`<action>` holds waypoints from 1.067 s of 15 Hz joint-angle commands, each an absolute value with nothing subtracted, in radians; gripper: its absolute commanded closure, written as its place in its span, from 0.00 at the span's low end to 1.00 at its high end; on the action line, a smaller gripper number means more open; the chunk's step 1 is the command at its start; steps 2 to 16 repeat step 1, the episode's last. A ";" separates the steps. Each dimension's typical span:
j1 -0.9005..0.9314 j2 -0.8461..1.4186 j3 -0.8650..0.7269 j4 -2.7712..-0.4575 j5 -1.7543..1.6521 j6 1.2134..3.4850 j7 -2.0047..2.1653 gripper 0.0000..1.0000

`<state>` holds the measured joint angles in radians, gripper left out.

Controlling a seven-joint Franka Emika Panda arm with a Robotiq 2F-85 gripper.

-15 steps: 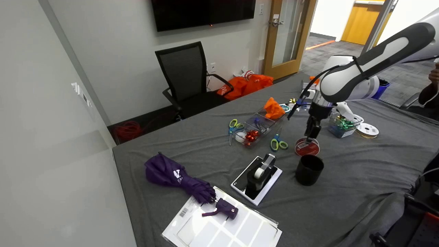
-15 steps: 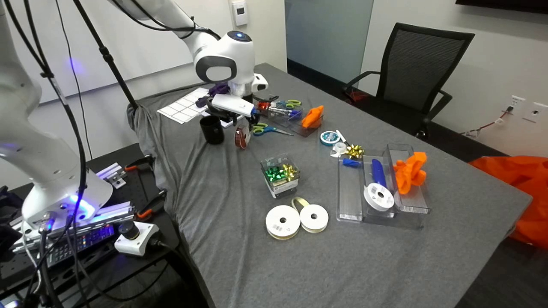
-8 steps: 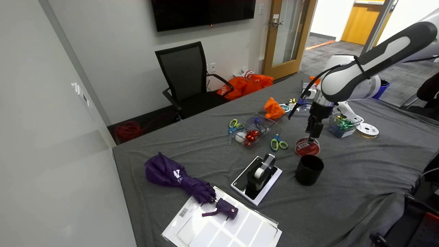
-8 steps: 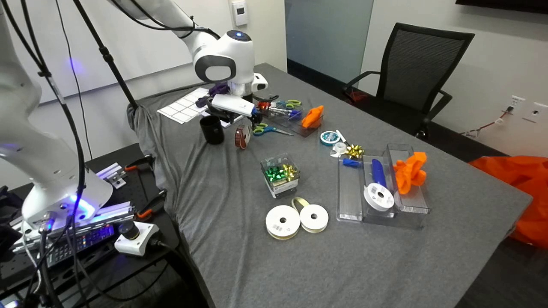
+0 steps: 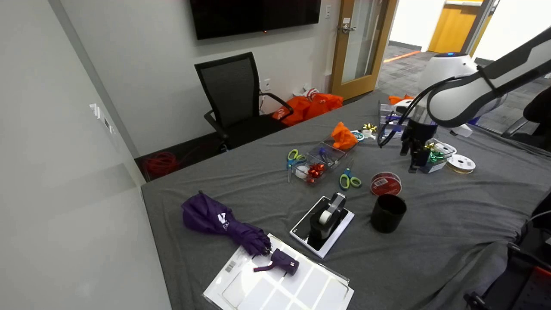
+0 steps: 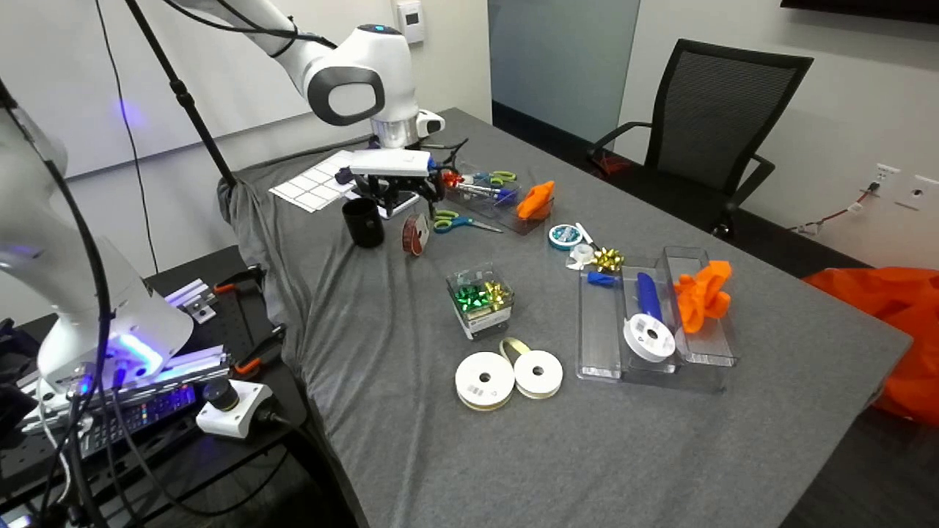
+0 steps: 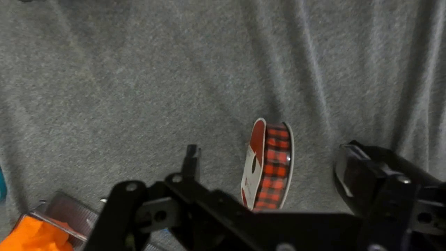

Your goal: Pick up the red ribbon tape and move it backward on the table

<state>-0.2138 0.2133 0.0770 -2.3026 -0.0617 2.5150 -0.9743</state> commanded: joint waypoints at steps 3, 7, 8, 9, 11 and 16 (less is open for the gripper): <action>-0.191 0.099 0.030 -2.397 -0.095 2.528 -1.053 0.00; -0.191 0.099 0.030 -2.397 -0.095 2.528 -1.053 0.00; -0.191 0.099 0.030 -2.397 -0.095 2.528 -1.053 0.00; -0.191 0.099 0.030 -2.397 -0.095 2.528 -1.053 0.00; -0.191 0.099 0.030 -2.397 -0.095 2.528 -1.053 0.00; -0.191 0.099 0.030 -2.397 -0.095 2.528 -1.053 0.00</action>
